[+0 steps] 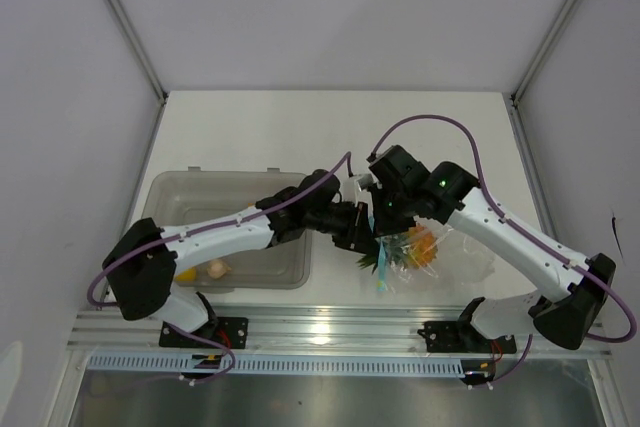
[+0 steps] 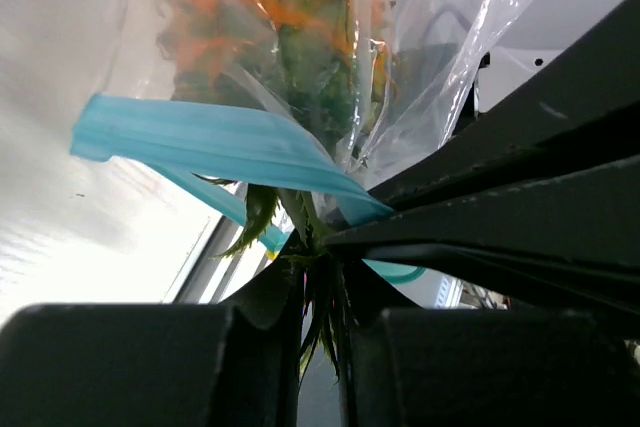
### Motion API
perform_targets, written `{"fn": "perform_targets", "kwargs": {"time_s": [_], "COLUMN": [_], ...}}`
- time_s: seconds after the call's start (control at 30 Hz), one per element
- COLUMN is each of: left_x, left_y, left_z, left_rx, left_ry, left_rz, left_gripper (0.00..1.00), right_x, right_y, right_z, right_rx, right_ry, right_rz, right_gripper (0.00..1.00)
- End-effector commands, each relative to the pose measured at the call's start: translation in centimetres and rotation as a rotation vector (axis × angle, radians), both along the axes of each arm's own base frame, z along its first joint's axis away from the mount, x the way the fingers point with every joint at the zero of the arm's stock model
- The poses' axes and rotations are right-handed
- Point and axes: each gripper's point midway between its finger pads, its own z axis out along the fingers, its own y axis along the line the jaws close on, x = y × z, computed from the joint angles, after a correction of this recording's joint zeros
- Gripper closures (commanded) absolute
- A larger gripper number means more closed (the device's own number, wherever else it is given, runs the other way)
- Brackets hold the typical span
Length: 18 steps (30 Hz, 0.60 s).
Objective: Place the food in the zip-top bag and seal the zipper
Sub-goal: Place the fake fruit in the bin.
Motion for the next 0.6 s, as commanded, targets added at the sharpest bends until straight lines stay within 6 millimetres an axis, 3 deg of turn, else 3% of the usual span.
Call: {"fn": "perform_targets", "kwargs": {"time_s": [0.0,0.03,0.17,0.33,0.4,0.43,0.57], "left_x": [0.4,0.0,-0.9,-1.2,-1.4,-1.1,-0.7], "left_y": [-1.6,-1.4,-0.9,-0.3,0.2,0.4,2.2], "left_z": [1.4,0.3,-0.3,-1.0,-1.2,-1.4,-1.2], "left_rx": [-0.051,-0.042,-0.076,-0.07,-0.055,-0.038,-0.014], "left_ry": [-0.009,0.005,0.013,-0.009,-0.03,-0.042,-0.137], "left_rz": [0.013,0.006,-0.016,-0.028,-0.034,-0.019,0.036], "left_gripper": [0.99,0.99,0.96,0.86,0.75,0.62,0.36], "right_x": [0.8,0.7,0.7,0.8,0.8,0.6,0.4], "right_y": [1.5,1.1,0.1,-0.6,-1.1,-1.4,-2.7], "right_z": [1.2,1.0,1.0,2.0,2.6,2.6,2.4], "right_rx": [0.077,0.064,0.064,0.085,0.098,0.091,0.068], "right_ry": [-0.025,-0.021,-0.031,-0.043,-0.053,-0.05,-0.052], "right_rz": [0.007,0.002,-0.023,-0.042,-0.052,-0.054,-0.067], "right_gripper": [1.0,1.0,1.0,1.0,1.0,1.0,1.0]}}
